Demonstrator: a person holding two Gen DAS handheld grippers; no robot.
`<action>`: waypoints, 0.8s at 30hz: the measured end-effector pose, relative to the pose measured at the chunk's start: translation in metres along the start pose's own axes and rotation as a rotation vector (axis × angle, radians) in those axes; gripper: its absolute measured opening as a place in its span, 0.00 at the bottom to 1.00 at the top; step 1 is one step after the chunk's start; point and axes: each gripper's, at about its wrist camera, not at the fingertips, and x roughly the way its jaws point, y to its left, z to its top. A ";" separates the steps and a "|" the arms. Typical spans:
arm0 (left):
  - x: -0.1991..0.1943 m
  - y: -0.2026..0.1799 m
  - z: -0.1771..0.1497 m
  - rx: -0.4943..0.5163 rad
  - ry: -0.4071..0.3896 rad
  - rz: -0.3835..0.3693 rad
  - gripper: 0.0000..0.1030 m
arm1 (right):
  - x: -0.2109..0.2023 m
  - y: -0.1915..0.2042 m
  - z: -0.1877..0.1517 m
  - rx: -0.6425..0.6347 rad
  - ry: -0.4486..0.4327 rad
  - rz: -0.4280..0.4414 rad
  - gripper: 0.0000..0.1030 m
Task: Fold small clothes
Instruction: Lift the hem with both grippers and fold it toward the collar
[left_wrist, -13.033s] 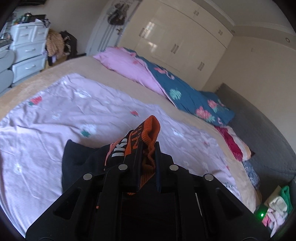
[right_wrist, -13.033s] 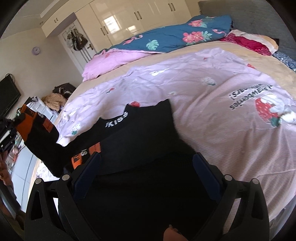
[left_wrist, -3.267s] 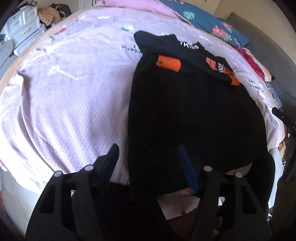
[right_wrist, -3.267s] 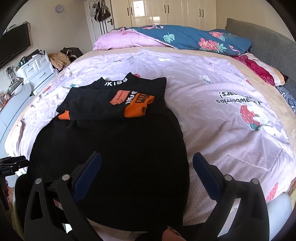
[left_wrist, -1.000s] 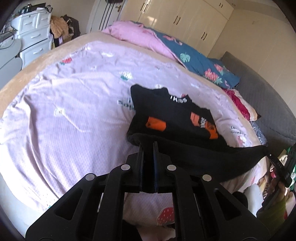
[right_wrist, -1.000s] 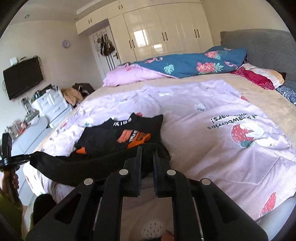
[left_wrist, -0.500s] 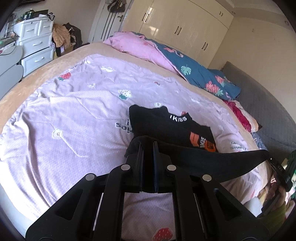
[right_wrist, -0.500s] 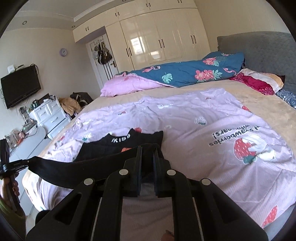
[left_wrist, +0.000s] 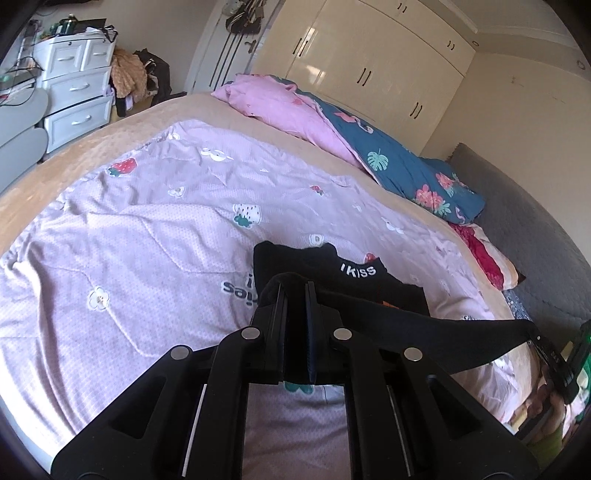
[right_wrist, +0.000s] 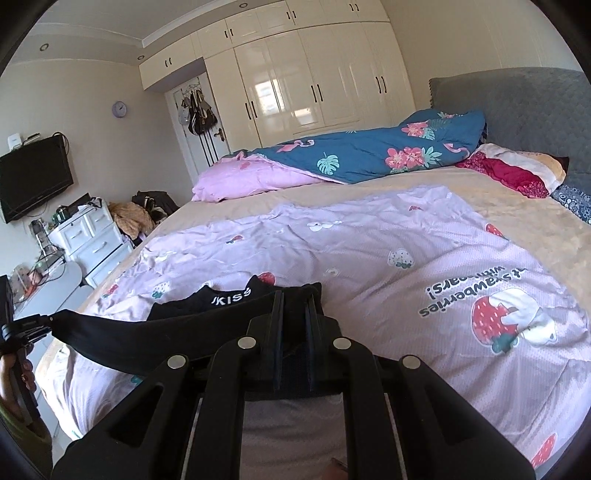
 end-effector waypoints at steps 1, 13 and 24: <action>0.002 0.000 0.001 -0.001 -0.002 0.002 0.02 | 0.002 0.000 0.001 -0.001 -0.001 -0.001 0.09; 0.037 0.002 0.012 -0.003 -0.012 0.054 0.02 | 0.043 -0.004 0.011 -0.001 0.007 -0.026 0.09; 0.083 0.011 0.024 -0.047 0.006 0.080 0.02 | 0.091 -0.006 0.020 0.002 0.025 -0.056 0.09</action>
